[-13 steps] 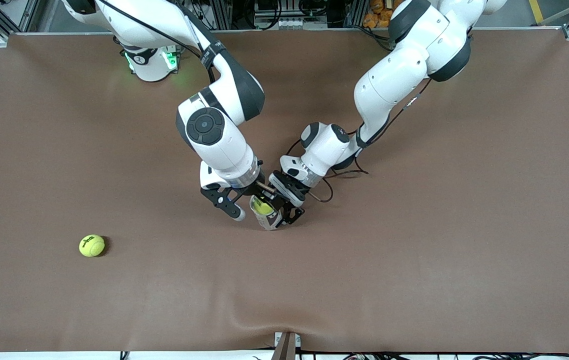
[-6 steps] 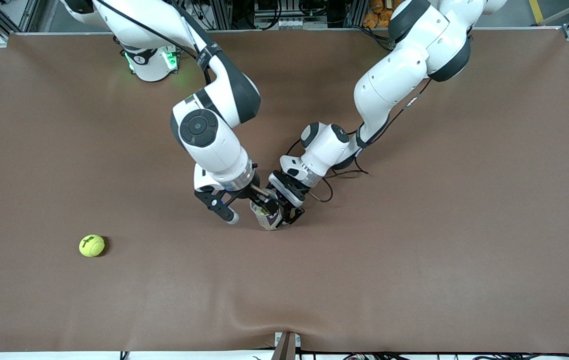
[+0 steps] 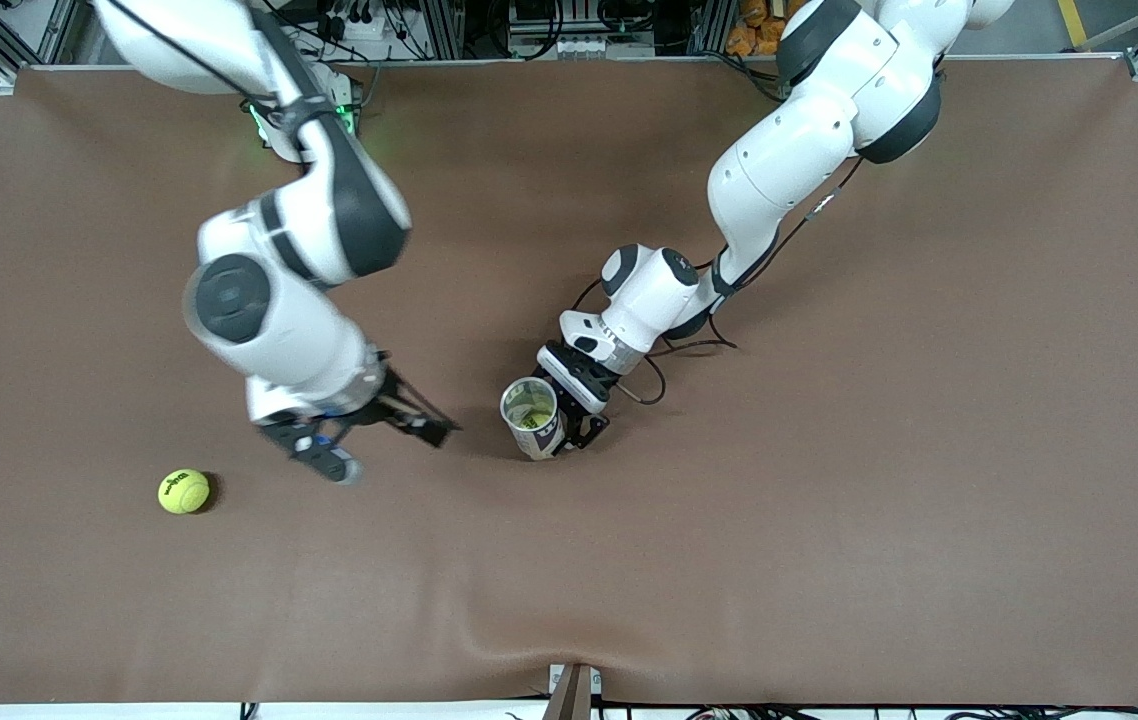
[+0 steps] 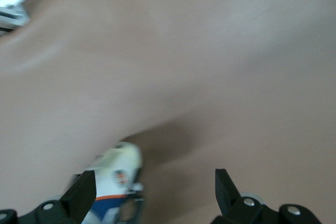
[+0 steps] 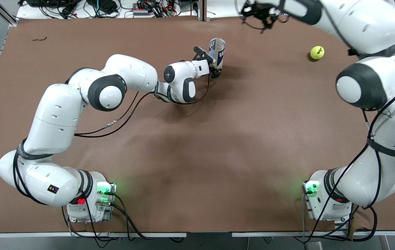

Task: Insert tennis ball vertically with right arm
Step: 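Move the right gripper to the Wilson ball and grasp it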

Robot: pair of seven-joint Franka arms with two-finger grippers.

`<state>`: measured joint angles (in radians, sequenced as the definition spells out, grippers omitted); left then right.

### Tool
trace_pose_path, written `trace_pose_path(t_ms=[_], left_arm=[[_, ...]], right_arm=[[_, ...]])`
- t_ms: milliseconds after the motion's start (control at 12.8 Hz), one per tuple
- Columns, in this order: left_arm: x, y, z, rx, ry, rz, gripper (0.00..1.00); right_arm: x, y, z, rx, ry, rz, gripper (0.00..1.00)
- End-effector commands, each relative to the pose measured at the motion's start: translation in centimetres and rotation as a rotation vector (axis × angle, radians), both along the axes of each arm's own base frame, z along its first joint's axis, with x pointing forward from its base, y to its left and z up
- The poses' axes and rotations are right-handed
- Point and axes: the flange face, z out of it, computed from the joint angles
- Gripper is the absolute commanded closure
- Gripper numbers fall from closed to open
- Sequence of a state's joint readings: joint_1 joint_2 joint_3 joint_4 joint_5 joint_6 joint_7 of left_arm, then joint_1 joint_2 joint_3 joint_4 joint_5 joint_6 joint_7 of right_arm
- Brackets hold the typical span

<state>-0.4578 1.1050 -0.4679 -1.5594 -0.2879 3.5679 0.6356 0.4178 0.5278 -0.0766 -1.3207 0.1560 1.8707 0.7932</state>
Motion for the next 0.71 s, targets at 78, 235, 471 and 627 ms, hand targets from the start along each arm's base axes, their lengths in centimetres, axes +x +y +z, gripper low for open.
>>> trace_pose_path(t_ms=[78,235,471,627], left_arm=[[-0.7,-0.4,-1.0,0.019,0.01,-0.03,0.2],[-0.7,-0.4,-0.9,0.019,0.01,-0.03,0.2],[-0.6,-0.4,-0.9,0.018,0.009,-0.028,0.19],[-0.6,-0.4,-0.8,0.018,0.009,-0.028,0.19]], right_arm=[[1.8,-14.8,-0.3,-0.044,0.103,0.151,0.0],[2.2,-21.8,-2.9,-0.031,0.136,0.182,0.0],[1.9,-25.9,-8.6,-0.167,0.138,0.234,0.0],[2.0,-27.9,-13.5,-0.234,0.063,0.253,0.0]])
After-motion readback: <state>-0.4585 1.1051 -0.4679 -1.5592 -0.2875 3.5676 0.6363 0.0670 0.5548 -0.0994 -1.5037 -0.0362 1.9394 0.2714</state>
